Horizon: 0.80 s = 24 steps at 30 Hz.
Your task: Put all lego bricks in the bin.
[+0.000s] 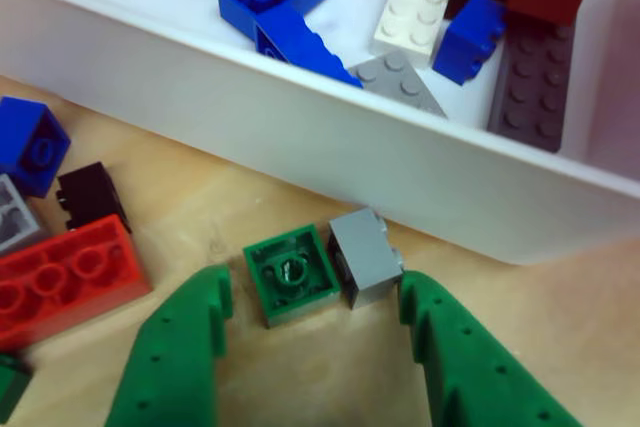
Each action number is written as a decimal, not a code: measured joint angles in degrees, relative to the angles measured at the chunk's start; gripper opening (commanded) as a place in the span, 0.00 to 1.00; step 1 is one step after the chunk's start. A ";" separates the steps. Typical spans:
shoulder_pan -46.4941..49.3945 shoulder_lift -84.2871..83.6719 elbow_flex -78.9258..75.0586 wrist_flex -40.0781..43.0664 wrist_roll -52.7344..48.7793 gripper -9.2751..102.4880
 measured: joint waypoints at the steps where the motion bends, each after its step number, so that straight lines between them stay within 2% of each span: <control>1: 0.35 -0.79 -0.35 0.00 -0.62 0.29; 24: 1.23 -4.48 -5.54 1.67 -8.44 0.22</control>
